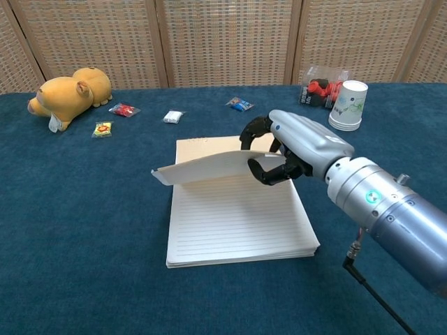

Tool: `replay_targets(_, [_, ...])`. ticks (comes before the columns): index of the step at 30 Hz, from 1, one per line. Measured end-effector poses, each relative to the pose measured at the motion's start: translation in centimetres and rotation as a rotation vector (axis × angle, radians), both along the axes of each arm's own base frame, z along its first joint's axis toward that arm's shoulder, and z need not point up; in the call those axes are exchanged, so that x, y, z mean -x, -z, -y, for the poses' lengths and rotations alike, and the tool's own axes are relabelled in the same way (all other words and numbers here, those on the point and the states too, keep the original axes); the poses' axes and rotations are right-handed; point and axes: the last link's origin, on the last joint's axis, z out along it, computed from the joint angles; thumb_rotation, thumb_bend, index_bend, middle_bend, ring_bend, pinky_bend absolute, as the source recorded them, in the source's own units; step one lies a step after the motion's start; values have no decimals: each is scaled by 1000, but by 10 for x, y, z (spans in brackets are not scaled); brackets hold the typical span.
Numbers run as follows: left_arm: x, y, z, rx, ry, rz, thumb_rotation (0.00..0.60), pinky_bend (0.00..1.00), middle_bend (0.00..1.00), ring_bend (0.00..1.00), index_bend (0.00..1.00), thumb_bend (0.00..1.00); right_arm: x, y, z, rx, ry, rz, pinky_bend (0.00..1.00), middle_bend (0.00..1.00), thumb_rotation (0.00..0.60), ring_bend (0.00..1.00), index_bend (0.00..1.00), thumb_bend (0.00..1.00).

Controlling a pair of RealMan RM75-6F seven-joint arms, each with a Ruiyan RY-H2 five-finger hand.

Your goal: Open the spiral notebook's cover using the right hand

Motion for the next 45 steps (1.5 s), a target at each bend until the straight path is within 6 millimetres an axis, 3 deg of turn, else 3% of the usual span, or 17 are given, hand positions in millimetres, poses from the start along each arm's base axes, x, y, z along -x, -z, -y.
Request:
replay_targets(5, [0,0,0,-3,-1,4,600,51,0,0,0,0,1,-6,2,28,-8,-1,579,546,600,446,661,790])
replay_targets(11, [0,0,0,-3,-3,4,600,51,0,0,0,0,8,-14,-1,59,-23,-7,668,677,600,572,673,791])
replay_targets(22, [-1,1,1,-5,1,1,600,51,0,0,0,0,35,-35,-15,62,-64,-27,677,695,600,587,676,789])
replay_targets(32, [-3,5,1,2,5,-11,600,51,0,0,0,0,63,-43,-45,21,-89,-7,680,698,600,590,678,789])
replay_targets(45, [-4,3,2,-3,10,-9,600,51,0,0,0,0,63,-39,-81,-31,-161,53,682,701,600,594,679,791])
